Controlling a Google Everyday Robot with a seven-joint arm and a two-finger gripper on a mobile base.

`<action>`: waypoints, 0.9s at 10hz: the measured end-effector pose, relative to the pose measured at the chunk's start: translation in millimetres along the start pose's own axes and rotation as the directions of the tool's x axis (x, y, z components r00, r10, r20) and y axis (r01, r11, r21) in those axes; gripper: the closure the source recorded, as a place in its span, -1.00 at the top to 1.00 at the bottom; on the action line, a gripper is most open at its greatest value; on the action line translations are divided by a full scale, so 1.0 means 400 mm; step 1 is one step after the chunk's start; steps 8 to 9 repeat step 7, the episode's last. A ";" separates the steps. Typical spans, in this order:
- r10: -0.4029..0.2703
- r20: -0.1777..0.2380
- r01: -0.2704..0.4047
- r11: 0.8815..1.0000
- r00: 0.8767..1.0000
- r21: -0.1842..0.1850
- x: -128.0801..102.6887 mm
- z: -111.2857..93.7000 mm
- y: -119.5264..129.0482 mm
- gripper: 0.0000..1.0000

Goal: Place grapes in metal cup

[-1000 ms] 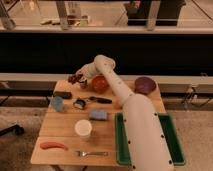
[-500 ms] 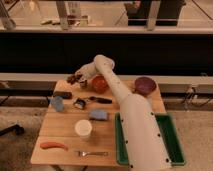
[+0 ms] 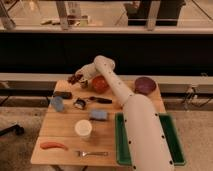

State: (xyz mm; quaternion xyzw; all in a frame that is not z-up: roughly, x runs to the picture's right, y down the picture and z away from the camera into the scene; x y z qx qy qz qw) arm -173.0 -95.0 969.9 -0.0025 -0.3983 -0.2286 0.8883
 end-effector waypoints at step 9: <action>-0.026 -0.006 0.026 0.999 1.000 0.040 -0.034 -0.022 -0.032 0.60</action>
